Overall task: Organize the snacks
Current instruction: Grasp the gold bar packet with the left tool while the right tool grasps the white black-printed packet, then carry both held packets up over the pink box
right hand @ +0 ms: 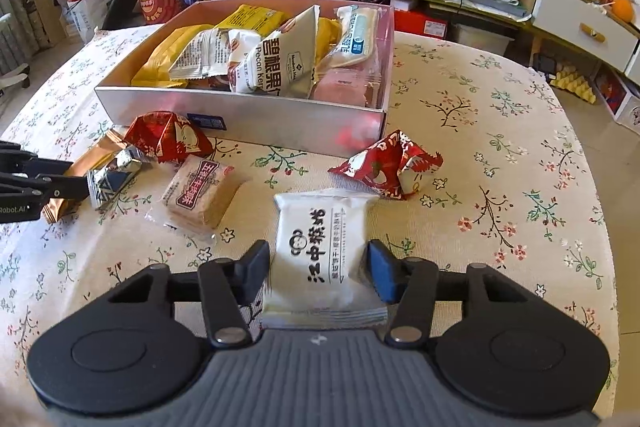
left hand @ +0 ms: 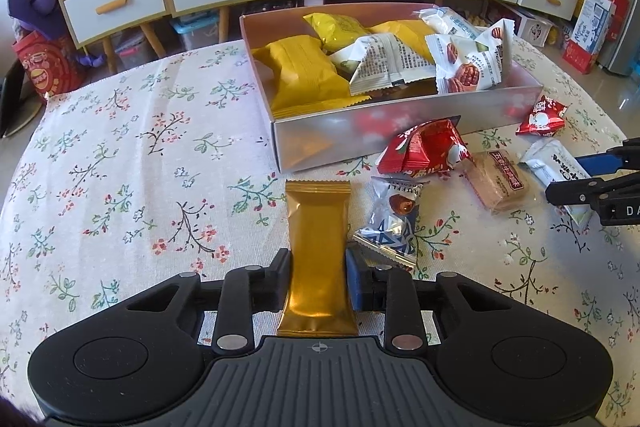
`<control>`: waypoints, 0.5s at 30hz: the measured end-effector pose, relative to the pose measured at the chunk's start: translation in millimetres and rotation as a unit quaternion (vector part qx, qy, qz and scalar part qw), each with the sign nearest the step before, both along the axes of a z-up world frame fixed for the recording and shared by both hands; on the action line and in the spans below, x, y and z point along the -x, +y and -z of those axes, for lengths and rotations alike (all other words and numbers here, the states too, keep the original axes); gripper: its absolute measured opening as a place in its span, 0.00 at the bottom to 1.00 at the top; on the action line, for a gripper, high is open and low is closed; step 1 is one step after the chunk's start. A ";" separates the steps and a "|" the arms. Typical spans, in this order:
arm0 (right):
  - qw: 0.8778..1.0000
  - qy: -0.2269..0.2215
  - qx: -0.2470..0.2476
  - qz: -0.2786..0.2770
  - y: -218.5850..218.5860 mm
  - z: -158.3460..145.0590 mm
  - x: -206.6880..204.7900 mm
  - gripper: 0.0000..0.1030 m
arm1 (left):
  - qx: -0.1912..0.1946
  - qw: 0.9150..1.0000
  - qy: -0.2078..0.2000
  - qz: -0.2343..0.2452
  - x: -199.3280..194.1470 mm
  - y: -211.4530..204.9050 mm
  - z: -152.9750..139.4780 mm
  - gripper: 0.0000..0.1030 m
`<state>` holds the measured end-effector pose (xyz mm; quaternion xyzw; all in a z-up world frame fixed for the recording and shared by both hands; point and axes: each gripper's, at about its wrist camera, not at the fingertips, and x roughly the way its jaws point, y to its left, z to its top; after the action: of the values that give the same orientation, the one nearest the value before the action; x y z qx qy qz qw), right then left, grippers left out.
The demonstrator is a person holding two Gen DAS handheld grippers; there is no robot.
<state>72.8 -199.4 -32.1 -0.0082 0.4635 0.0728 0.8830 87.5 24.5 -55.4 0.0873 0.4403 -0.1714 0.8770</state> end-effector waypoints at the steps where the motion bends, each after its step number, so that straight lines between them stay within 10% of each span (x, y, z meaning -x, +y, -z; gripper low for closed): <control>1: 1.000 0.000 0.000 0.001 0.2 -0.3 -0.4 0.45 | 0.001 1.000 0.001 -0.001 -0.3 0.2 -0.1 0.25; 15: 1.000 -0.006 -0.014 0.012 -0.3 -8.4 -1.3 0.41 | 0.017 1.000 -0.005 -0.015 -1.6 8.9 -12.3 0.25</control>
<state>74.1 -199.7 -23.7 0.0092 0.4574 0.0681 0.8866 89.0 33.4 -43.0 0.0668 0.4340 -0.1647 0.8832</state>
